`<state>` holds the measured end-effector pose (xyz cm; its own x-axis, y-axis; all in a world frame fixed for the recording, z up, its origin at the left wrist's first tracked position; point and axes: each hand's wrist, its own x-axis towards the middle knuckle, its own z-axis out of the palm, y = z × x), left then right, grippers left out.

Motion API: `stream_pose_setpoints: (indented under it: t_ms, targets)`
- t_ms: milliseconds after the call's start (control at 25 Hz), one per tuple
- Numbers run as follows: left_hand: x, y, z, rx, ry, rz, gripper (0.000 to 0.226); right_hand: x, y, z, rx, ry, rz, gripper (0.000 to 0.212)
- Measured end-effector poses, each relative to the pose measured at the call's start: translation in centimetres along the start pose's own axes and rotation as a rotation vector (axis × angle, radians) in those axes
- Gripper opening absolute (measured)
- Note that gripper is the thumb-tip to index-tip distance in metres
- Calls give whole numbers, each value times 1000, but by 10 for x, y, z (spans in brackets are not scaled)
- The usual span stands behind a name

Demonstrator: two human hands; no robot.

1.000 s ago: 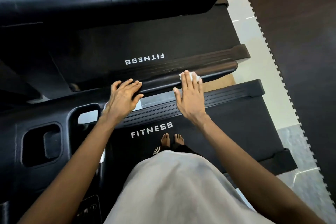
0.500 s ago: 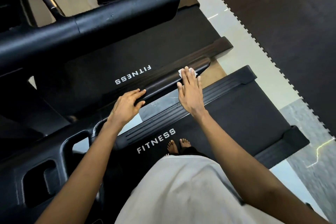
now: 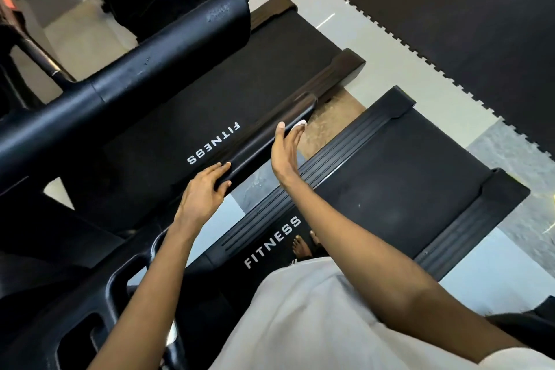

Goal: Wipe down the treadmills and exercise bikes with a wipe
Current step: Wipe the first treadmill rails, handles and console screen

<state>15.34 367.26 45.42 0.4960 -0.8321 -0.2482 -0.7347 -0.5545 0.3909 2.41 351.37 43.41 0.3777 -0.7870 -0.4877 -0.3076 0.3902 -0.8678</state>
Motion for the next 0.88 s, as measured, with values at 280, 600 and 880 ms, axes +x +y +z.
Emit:
stream_pose_setpoints:
  t_ms: [280,600,880]
  targets:
    - [18,12,1,-2,-42,38,51,12,15,-9,72,-20,20,78]
    - [-1,-12,-5,-83,-53,-29,50,55,41,0,462,6,294,79]
    - [-15,-22,-2,-141,-12,-74,50,51,27,-20,756,317,398,36]
